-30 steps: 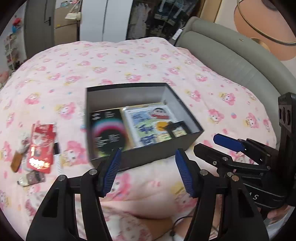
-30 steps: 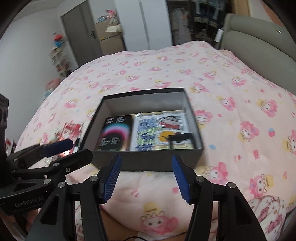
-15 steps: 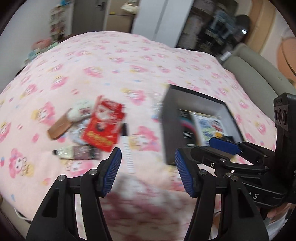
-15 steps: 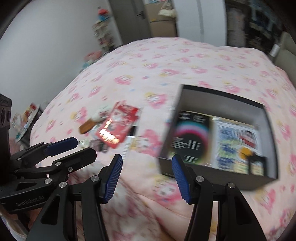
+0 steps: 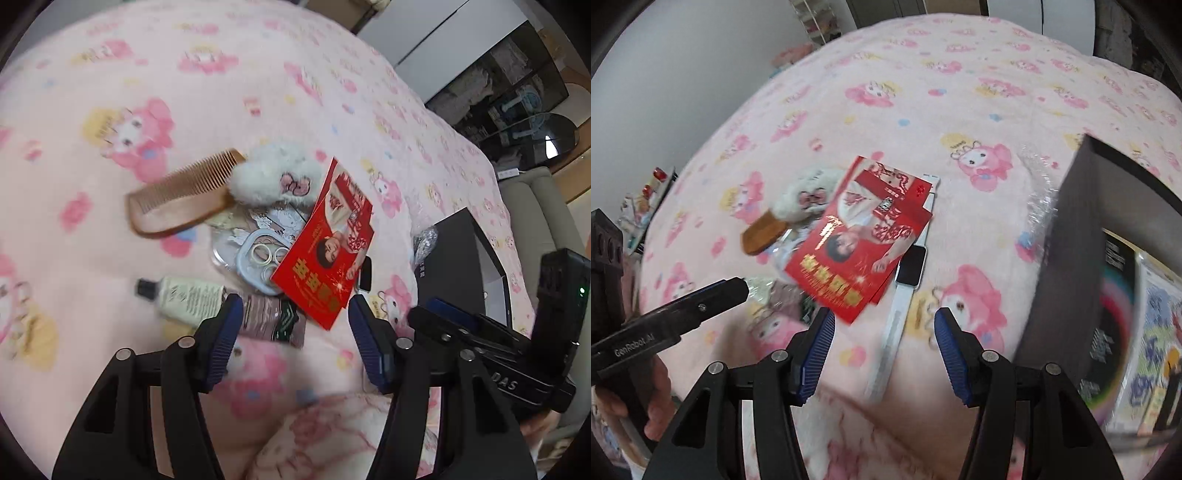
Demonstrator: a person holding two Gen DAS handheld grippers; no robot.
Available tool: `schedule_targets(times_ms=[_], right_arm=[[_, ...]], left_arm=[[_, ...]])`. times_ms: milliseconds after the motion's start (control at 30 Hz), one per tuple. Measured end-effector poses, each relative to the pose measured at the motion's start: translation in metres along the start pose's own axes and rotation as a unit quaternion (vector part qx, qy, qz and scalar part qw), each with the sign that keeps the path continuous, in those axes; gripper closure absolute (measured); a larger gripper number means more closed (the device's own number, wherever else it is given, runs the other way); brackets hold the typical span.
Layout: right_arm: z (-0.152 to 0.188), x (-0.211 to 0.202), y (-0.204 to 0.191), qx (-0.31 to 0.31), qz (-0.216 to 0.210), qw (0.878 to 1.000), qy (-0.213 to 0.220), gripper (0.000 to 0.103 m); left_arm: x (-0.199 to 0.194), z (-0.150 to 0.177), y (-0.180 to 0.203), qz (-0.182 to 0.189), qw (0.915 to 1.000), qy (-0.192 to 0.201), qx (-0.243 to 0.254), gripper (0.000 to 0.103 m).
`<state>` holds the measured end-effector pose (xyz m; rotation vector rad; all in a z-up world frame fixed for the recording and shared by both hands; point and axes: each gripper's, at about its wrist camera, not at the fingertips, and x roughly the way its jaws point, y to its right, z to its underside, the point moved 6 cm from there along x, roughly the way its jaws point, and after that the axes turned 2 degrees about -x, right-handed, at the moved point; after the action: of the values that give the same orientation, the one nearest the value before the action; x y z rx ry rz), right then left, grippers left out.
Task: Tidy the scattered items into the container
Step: 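Move the left gripper back to the red packet on the bed, then grasp the red packet with the left gripper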
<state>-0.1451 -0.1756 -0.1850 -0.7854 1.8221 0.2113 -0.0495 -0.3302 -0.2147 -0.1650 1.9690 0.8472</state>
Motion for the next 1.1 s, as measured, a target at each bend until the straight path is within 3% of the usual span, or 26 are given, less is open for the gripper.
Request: schedule_targets(times_ms=[133,300,400,633,733,800,967,1033,1100], right_arm=[[-0.017,0.038,0.006,-0.001,0.006,1.0,-0.025,0.05],[-0.065,0.046,0.019,0.005,0.027,1.0,0.01,0.05],[-0.086,0.058,0.034,0.017,0.055,0.998,0.008,0.05],[-0.069,0.096,0.055,0.068,0.041,0.996,-0.039,0.05],[-0.069,0.097,0.057,0.079,0.027,0.996,-0.038,0.05],[-0.068,0.097,0.053,0.08,0.004,0.996,-0.042,0.05],[-0.064,0.087,0.028,0.042,-0.031,0.998,-0.044,0.05],[-0.065,0.078,0.02,0.031,-0.038,0.998,-0.036,0.05],[-0.067,0.071,0.016,0.017,-0.033,0.999,-0.024,0.05]], left_arm=[[0.037,0.0,0.002,0.018,0.9984,-0.053,0.01,0.055],[0.061,0.0,0.011,0.069,0.9933,-0.093,0.001,0.056],[0.073,-0.004,0.016,0.094,0.9901,-0.103,-0.015,0.057],[0.086,-0.012,0.019,0.107,0.9876,-0.11,-0.033,0.06],[0.082,-0.013,0.019,0.107,0.9887,-0.1,-0.031,0.067],[0.076,-0.015,0.019,0.104,0.9909,-0.08,-0.03,0.094],[0.049,-0.025,0.004,0.112,0.9919,-0.028,-0.052,0.1],[0.039,-0.023,-0.014,0.096,0.9925,-0.017,-0.074,0.1],[0.032,-0.021,-0.026,0.11,0.9901,-0.018,-0.085,0.1]])
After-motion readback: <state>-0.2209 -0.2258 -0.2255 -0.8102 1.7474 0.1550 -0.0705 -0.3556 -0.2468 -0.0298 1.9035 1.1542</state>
